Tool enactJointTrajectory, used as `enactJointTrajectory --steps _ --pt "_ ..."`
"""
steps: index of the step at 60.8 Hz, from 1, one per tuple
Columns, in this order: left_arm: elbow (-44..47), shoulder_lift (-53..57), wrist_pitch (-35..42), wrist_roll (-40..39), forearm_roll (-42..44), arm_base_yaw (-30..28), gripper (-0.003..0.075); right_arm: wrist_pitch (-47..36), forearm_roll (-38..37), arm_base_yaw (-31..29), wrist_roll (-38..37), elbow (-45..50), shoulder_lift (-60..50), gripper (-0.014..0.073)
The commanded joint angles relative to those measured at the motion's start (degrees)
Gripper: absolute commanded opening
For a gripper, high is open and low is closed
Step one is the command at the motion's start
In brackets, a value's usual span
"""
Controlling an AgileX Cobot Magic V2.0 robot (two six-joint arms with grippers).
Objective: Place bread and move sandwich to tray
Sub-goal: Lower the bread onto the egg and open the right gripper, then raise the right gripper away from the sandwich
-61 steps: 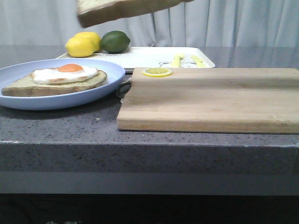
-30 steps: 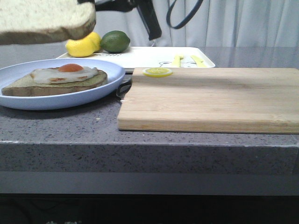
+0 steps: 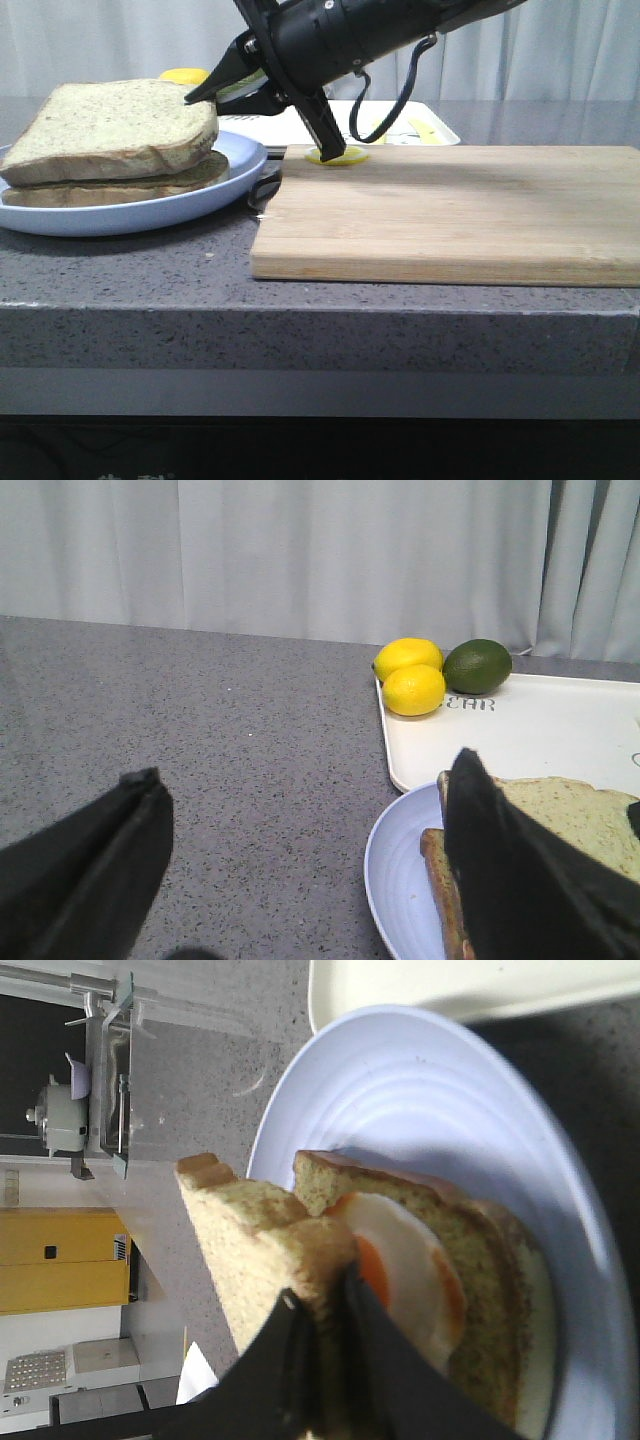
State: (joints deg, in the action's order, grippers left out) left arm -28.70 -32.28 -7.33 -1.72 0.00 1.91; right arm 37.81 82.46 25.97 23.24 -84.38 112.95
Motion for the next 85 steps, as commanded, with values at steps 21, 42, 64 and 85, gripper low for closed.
enactJointTrajectory --steps 21,42,64,85 --pt "-2.17 -0.38 4.8 -0.41 0.0 -0.03 0.0555 2.19 2.44 -0.09 0.77 -1.76 -3.43 0.025" --pt "-2.17 -0.38 4.8 -0.41 0.0 -0.03 0.0555 9.66 -0.75 -5.34 0.64 -1.65 -4.5 0.025" --pt "-2.17 -0.38 4.8 -0.41 0.0 -0.03 0.0555 10.0 -23.12 -11.38 0.58 4.04 -18.0 0.0164" --pt "-2.17 -0.38 4.8 -0.41 0.0 -0.03 0.0555 18.15 -42.12 -27.58 0.58 6.51 -33.1 -0.0078"
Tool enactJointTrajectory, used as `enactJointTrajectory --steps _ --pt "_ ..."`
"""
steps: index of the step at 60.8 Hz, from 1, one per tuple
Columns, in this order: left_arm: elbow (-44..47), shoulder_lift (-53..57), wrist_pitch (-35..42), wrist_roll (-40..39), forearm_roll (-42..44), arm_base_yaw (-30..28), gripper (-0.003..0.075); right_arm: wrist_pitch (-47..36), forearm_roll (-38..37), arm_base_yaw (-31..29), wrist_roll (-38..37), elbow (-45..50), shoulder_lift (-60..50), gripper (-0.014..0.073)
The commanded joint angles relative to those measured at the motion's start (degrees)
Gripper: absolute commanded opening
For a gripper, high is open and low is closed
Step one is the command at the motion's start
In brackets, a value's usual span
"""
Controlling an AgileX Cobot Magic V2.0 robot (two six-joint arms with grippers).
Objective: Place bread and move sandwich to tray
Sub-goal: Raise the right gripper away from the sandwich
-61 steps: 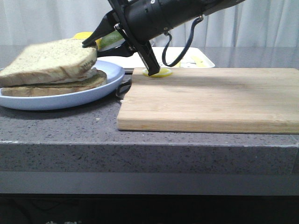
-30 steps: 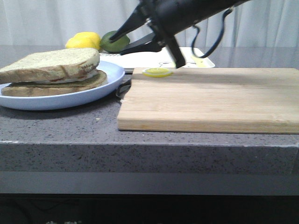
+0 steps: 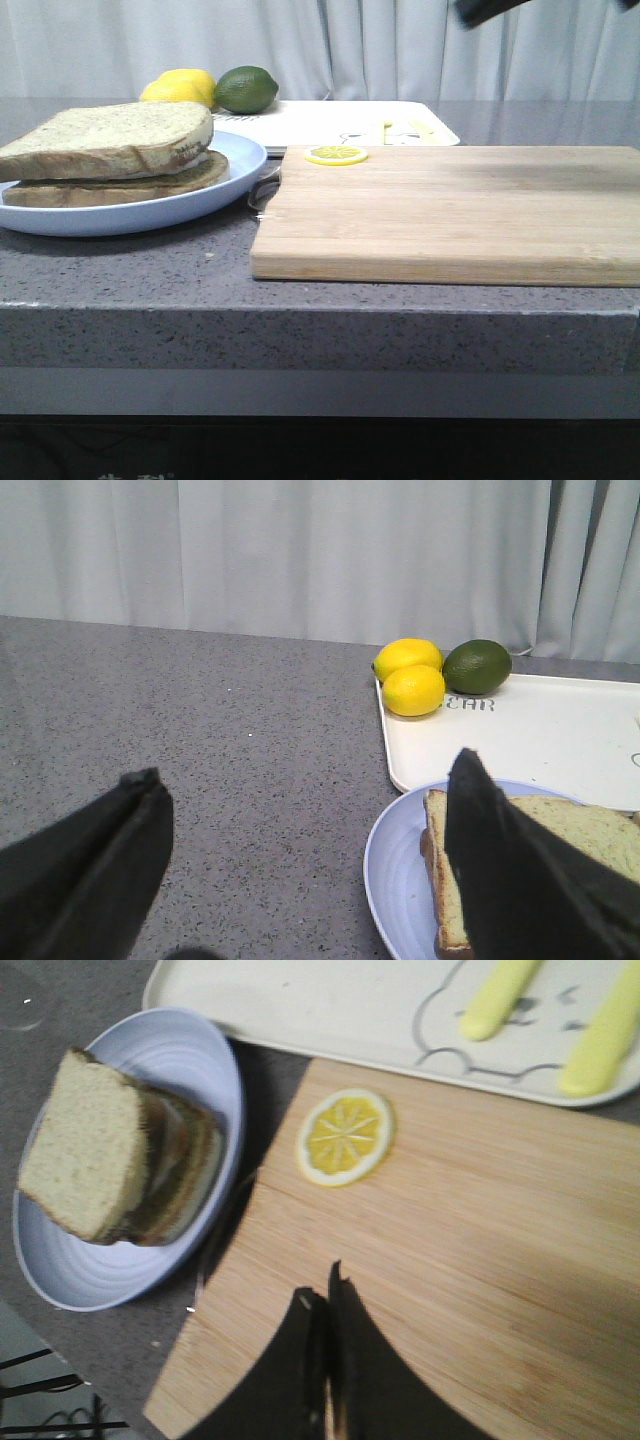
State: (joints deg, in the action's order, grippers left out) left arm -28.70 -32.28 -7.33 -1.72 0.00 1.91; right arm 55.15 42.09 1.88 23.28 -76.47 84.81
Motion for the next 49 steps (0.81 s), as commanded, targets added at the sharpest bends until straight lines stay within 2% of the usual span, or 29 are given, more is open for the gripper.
enactJointTrajectory --steps 1,6,15,40,49 --pt "-2.17 -0.38 4.8 -0.41 0.0 -0.03 0.0555 1.06 -2.96 -4.13 0.54 -1.4 -5.74 -0.0078" --pt "-2.17 -0.38 4.8 -0.41 0.0 -0.03 0.0555 0.53 -8.27 -7.36 0.54 -0.76 -9.18 -0.0078" --pt "-2.17 -0.38 4.8 -0.41 0.0 -0.03 0.0555 -7.69 -16.23 -8.76 0.54 4.95 -16.81 -0.0078" --pt "-2.17 -0.38 4.8 -0.41 0.0 -0.03 0.0555 -31.84 -16.83 -8.41 3.6 33.19 -43.89 -0.0078" --pt "-2.17 -0.38 4.8 -0.41 0.0 -0.03 0.0555 -36.57 -16.83 -8.41 3.6 42.96 -55.09 -0.0078"
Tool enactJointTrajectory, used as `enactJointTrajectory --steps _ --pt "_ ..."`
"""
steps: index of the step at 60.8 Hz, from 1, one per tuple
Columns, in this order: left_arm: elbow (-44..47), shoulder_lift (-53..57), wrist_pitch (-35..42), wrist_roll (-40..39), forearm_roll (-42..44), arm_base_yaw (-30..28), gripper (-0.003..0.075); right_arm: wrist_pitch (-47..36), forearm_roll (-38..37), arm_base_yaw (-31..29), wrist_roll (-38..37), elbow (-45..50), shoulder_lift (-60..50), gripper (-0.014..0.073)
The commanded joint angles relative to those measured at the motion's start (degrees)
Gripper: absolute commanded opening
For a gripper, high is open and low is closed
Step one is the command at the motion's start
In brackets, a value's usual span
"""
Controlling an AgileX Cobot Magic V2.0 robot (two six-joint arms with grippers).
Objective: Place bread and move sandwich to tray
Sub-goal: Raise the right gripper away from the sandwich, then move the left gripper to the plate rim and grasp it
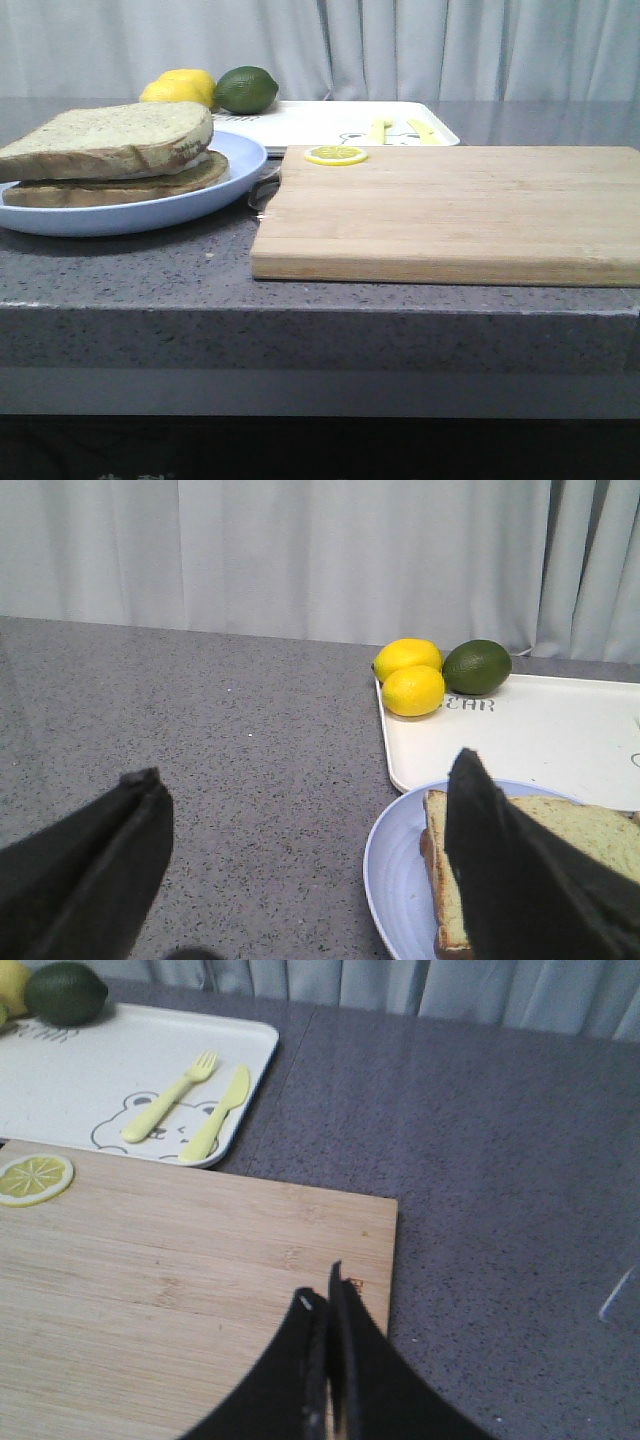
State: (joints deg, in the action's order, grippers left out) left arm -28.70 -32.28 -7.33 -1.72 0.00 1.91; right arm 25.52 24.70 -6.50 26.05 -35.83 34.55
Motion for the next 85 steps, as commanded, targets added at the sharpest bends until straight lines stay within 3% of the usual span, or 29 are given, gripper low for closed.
enactJointTrajectory --steps 1,15,35,60,85 --pt "-2.17 -0.38 4.8 -0.41 0.0 -0.03 0.0555 -7.04 0.56 -0.04 0.83 2.99 -5.72 -0.0078" --pt "-2.17 -0.38 4.8 -0.41 0.0 -0.03 0.0555 -7.63 0.56 -0.04 0.83 10.83 -16.63 -0.0078" --pt "-3.55 -2.75 2.34 -0.41 -3.9 -0.03 0.0555 -11.57 1.27 1.07 0.83 12.79 -18.21 -0.0078" --pt "-23.92 -33.12 -21.2 2.58 -3.9 1.18 0.0555 -11.11 1.27 3.43 0.83 12.79 -18.21 -0.0078" --pt "-34.09 -53.23 -22.96 2.58 -3.9 3.3 0.0555 -11.11 1.27 3.43 0.83 12.79 -18.21 -0.0078"
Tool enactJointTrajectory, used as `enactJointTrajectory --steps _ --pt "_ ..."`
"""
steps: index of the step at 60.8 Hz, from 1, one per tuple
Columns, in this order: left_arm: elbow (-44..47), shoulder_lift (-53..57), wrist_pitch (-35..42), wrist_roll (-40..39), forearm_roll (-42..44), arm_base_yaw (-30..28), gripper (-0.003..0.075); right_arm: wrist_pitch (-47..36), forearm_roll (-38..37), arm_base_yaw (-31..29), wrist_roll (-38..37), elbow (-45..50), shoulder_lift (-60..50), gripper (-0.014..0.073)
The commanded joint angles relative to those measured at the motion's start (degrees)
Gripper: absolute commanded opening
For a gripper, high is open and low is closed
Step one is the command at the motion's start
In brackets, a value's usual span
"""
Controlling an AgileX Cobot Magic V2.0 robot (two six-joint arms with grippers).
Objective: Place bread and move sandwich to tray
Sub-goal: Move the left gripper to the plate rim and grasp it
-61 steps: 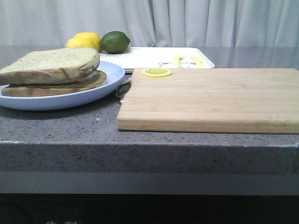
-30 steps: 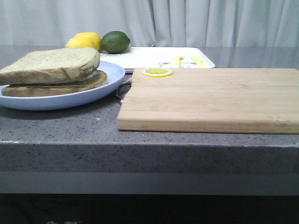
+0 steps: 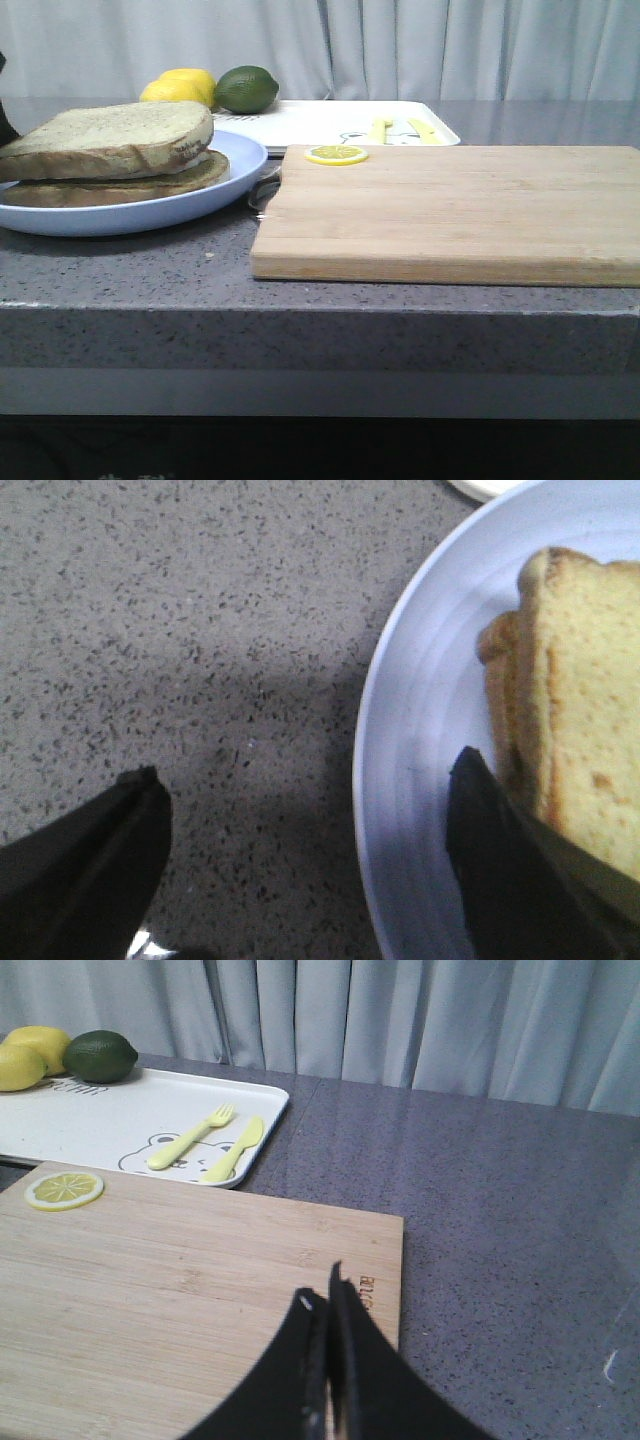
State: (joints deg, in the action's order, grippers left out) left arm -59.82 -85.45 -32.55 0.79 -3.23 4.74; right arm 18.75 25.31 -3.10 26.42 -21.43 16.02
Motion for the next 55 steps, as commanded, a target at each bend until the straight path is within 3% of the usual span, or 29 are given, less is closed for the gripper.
enactJointTrajectory --steps 1,8,15,36,45,55 --pt "-3.08 -0.65 2.26 0.07 -0.67 0.47 0.0555 -4.35 0.67 0.03 0.46 -1.61 0.31 -0.0078" --pt "-4.17 -3.03 1.97 0.07 -0.83 0.64 0.0552 -4.35 0.67 0.03 0.46 -1.61 0.31 -0.0078" --pt "-4.45 -3.81 1.97 0.07 -1.14 0.84 0.0479 -4.35 0.67 0.03 0.46 -1.61 0.31 -0.0078" --pt "-4.45 -4.79 1.46 0.07 -2.06 2.12 -0.0019 -4.35 0.67 0.03 0.46 -1.61 0.31 -0.0078" --pt "-4.7 -4.37 1.17 0.07 -3.16 2.12 -0.0018 -4.35 0.67 0.03 0.46 -1.61 0.31 -0.0078" --pt "-7.6 -2.06 -4.19 2.22 -8.81 0.44 -0.0018 -4.35 0.67 0.03 0.46 -1.61 0.31 -0.0078"
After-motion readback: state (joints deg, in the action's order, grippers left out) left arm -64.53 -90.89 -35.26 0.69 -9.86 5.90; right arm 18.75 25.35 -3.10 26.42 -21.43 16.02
